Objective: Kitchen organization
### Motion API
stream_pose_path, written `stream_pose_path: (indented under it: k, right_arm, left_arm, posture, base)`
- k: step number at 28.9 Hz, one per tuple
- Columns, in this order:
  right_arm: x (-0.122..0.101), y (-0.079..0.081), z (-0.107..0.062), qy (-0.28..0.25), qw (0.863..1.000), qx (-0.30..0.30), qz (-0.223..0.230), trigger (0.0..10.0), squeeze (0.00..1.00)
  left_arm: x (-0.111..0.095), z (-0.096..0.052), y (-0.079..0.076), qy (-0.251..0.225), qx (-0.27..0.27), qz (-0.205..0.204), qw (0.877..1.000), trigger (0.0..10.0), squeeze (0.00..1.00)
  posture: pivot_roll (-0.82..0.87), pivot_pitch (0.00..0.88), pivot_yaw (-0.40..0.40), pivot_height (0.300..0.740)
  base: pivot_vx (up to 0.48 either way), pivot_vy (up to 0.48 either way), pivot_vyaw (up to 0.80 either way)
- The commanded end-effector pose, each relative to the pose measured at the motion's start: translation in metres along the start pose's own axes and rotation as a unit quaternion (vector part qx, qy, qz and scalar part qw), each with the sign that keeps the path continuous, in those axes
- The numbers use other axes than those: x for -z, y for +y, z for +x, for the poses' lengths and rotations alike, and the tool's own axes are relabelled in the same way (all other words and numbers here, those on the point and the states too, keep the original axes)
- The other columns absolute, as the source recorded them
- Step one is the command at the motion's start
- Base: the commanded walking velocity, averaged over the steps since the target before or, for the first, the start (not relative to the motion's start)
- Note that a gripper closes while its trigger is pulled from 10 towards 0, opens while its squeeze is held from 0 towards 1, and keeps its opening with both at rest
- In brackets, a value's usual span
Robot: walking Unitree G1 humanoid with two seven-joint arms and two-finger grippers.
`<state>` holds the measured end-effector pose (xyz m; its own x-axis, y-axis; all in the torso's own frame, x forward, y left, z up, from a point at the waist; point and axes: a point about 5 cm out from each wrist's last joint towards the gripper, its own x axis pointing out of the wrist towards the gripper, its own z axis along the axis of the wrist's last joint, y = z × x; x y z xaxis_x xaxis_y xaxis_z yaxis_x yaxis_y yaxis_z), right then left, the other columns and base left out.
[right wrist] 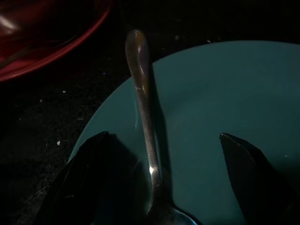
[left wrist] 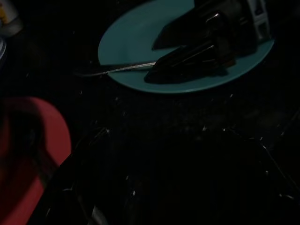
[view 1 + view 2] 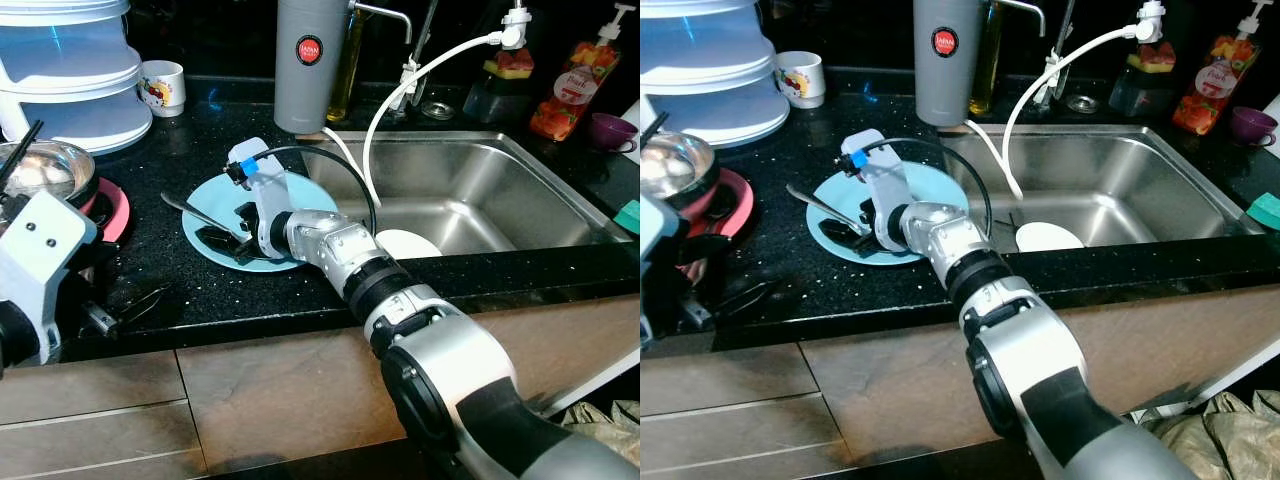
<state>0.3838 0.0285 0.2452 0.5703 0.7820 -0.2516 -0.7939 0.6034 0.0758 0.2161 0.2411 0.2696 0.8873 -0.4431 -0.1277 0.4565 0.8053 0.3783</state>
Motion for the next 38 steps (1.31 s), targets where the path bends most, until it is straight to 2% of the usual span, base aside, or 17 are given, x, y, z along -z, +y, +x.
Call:
stream_pose_path:
  k: [1, 11, 12, 13, 14, 15, 16, 21, 23, 27, 35, 37, 38]
  right_arm:
    - [0.015, -0.002, 0.001, 0.029, 0.999, 0.011, 0.030, 10.0, 0.00]
    - [0.012, 0.003, 0.004, 0.039, 0.999, 0.006, 0.004, 10.0, 0.00]
    - [0.012, 0.003, 0.004, 0.043, 0.999, 0.012, -0.015, 5.8, 0.00]
    - [0.013, 0.002, 0.004, 0.047, 0.998, 0.018, -0.028, 5.8, 0.00]
    - [0.013, 0.001, 0.004, 0.051, 0.997, 0.025, -0.053, 1.7, 0.00]
    - [0.014, 0.001, 0.004, 0.054, 0.996, 0.030, -0.069, 0.4, 0.00]
    - [0.014, 0.001, 0.004, 0.055, 0.995, 0.029, -0.072, 0.0, 0.00]
    - [0.015, 0.002, 0.005, 0.056, 0.997, 0.022, -0.057, 0.0, 0.00]
    - [0.019, 0.002, 0.004, 0.061, 0.998, 0.016, -0.025, 0.0, 0.00]
    - [0.022, 0.000, 0.003, 0.063, 0.998, 0.020, 0.001, 0.0, 0.00]
    - [0.022, -0.002, 0.002, 0.061, 0.998, 0.027, 0.006, 0.0, 0.00]
    - [0.017, -0.003, 0.002, 0.047, 0.998, 0.029, 0.014, 0.0, 0.00]
    - [0.004, -0.006, -0.001, 0.014, 0.999, 0.034, 0.032, 0.0, 0.00]
  left_arm:
    - [-0.001, 0.001, -0.004, 0.003, 0.011, 0.002, 1.000, 10.0, 0.00]
    - [-0.003, 0.002, -0.004, 0.005, 0.012, 0.005, 1.000, 10.0, 0.00]
    - [-0.003, 0.002, -0.004, 0.007, 0.012, 0.006, 1.000, 10.0, 0.00]
    - [-0.003, 0.003, -0.004, 0.007, 0.012, 0.007, 1.000, 10.0, 0.00]
    - [-0.003, 0.003, -0.005, 0.010, 0.013, 0.008, 1.000, 10.0, 0.00]
    - [-0.003, 0.003, -0.005, 0.011, 0.014, 0.009, 1.000, 10.0, 0.00]
    - [-0.003, 0.003, -0.005, 0.011, 0.014, 0.009, 1.000, 10.0, 0.00]
    - [-0.003, 0.003, -0.005, 0.012, 0.014, 0.009, 1.000, 10.0, 0.00]
    - [-0.003, 0.004, -0.005, 0.013, 0.015, 0.010, 1.000, 10.0, 0.00]
    - [-0.003, 0.004, -0.004, 0.014, 0.016, 0.010, 1.000, 10.0, 0.00]
    - [-0.002, 0.004, -0.004, 0.014, 0.016, 0.010, 1.000, 10.0, 0.00]
    - [-0.003, 0.005, -0.004, 0.012, 0.014, 0.012, 1.000, 10.0, 0.00]
    - [-0.005, 0.007, -0.003, 0.004, 0.010, 0.015, 1.000, 10.0, 0.00]
  posture:
    - [0.13, 0.093, -0.119, 0.740]
    - [0.13, 0.091, -0.118, 0.740]
    - [0.13, 0.091, -0.117, 0.740]
    - [0.13, 0.091, -0.117, 0.740]
    - [0.14, 0.090, -0.117, 0.740]
    - [0.14, 0.091, -0.118, 0.740]
    - [0.14, 0.091, -0.118, 0.740]
    - [0.14, 0.090, -0.117, 0.740]
    - [0.14, 0.088, -0.114, 0.740]
    - [0.14, 0.089, -0.111, 0.740]
    - [0.14, 0.090, -0.110, 0.740]
    - [0.14, 0.090, -0.110, 0.740]
    - [0.14, 0.089, -0.111, 0.740]
  base:
    - [0.000, 0.000, 0.00]
    - [0.000, 0.000, 0.00]
    - [0.000, 0.000, 0.00]
    - [0.000, 0.000, 0.00]
    - [0.000, 0.000, 0.00]
    - [0.000, 0.000, 0.00]
    - [0.000, 0.000, 0.00]
    - [0.000, 0.000, 0.00]
    - [0.000, 0.000, 0.00]
    - [0.000, 0.000, 0.00]
    - [0.000, 0.000, 0.00]
    - [0.000, 0.000, 0.00]
    - [0.000, 0.000, 0.00]
